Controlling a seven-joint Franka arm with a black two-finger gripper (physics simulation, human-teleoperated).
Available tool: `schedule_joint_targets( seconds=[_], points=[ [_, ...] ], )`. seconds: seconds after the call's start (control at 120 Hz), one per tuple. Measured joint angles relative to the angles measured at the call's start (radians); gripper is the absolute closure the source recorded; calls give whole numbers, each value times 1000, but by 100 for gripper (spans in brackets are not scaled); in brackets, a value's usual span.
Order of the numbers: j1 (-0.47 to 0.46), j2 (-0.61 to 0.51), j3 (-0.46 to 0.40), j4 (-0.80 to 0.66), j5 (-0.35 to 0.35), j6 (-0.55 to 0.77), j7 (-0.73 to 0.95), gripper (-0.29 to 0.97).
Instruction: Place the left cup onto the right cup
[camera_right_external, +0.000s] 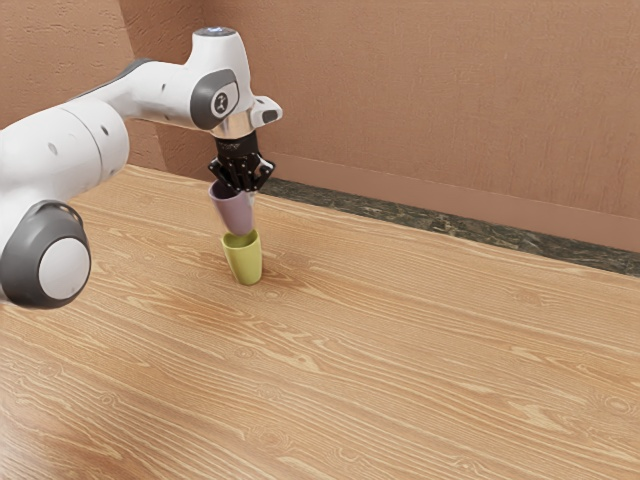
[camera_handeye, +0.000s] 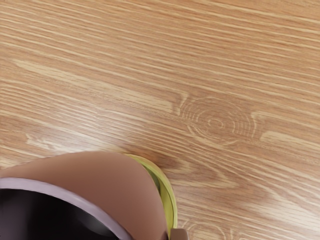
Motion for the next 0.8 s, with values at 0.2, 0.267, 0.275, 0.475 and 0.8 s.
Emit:
schedule_joint_targets(
  seconds=[0.2,0.267,0.275,0.475,0.8],
  points=[
    [0,-3,4,-8,-6,-13,-3,78],
    [0,-3,6,-9,-8,-25,-5,78],
    [0,-3,6,-9,-8,-26,-5,78],
    [1,-3,8,-8,-10,-50,-10,78],
    [1,0,6,-8,-10,-55,-16,78]
  ],
)
